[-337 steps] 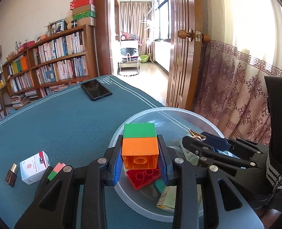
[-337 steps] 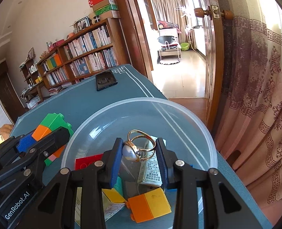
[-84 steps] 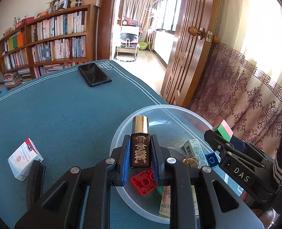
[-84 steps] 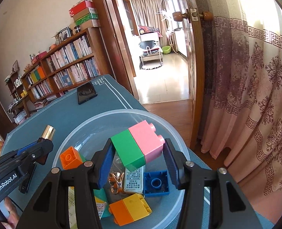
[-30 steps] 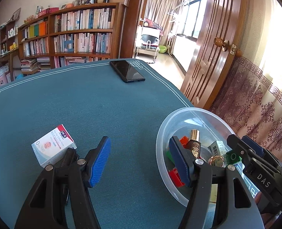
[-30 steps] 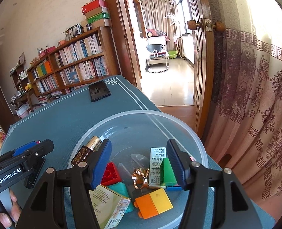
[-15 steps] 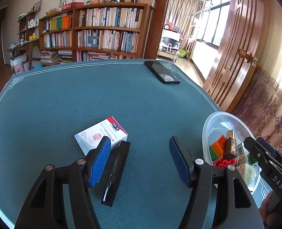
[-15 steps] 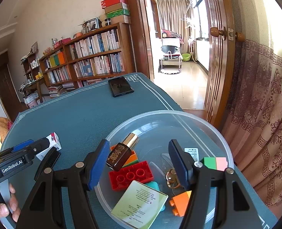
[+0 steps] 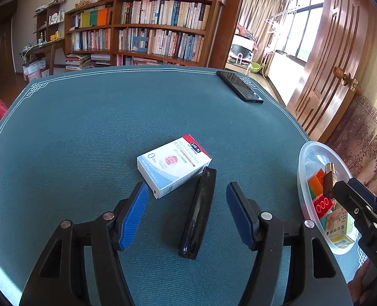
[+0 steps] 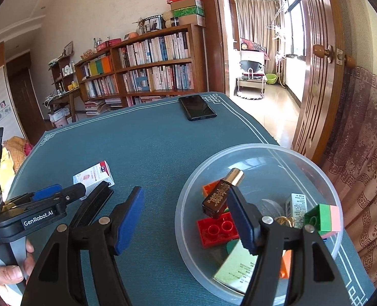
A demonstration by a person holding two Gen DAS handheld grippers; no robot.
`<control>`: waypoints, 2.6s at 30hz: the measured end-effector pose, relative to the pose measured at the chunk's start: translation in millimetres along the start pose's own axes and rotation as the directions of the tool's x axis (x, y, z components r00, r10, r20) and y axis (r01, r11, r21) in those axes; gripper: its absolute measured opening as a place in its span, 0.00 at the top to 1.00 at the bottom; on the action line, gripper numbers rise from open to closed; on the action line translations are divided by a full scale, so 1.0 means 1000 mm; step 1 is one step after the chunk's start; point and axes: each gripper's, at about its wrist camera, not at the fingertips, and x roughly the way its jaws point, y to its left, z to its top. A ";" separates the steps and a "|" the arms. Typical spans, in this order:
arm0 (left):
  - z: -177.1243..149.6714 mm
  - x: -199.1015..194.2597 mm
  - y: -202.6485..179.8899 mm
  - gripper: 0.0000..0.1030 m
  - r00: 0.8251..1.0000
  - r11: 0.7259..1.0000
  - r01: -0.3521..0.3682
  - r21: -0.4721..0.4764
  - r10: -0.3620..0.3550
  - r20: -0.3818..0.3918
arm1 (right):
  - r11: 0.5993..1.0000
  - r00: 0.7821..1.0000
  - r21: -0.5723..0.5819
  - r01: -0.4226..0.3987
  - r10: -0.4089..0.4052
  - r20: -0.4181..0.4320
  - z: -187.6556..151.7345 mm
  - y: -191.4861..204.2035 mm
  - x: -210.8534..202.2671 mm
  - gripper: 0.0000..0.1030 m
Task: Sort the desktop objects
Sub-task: 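Move the left tool toward the black comb while the right tool approaches the white box, then grasp the black comb with the left tool while the right tool grasps the white baby-wash box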
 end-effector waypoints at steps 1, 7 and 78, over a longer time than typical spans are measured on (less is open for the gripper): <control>-0.002 0.000 -0.001 0.35 1.000 1.000 -0.001 0.006 0.001 -0.003 | 1.000 1.000 -0.005 -0.005 0.005 -0.002 -0.001 0.003 0.000 0.31; -0.009 0.004 -0.003 0.35 1.000 1.000 0.006 0.024 -0.005 -0.026 | 0.999 0.999 -0.022 -0.034 0.033 -0.013 -0.003 0.015 0.000 0.31; -0.014 -0.008 0.099 0.43 0.992 0.972 -0.123 -0.201 0.122 -0.018 | 0.938 0.918 -0.090 -0.336 0.304 -0.255 0.017 0.138 0.115 0.21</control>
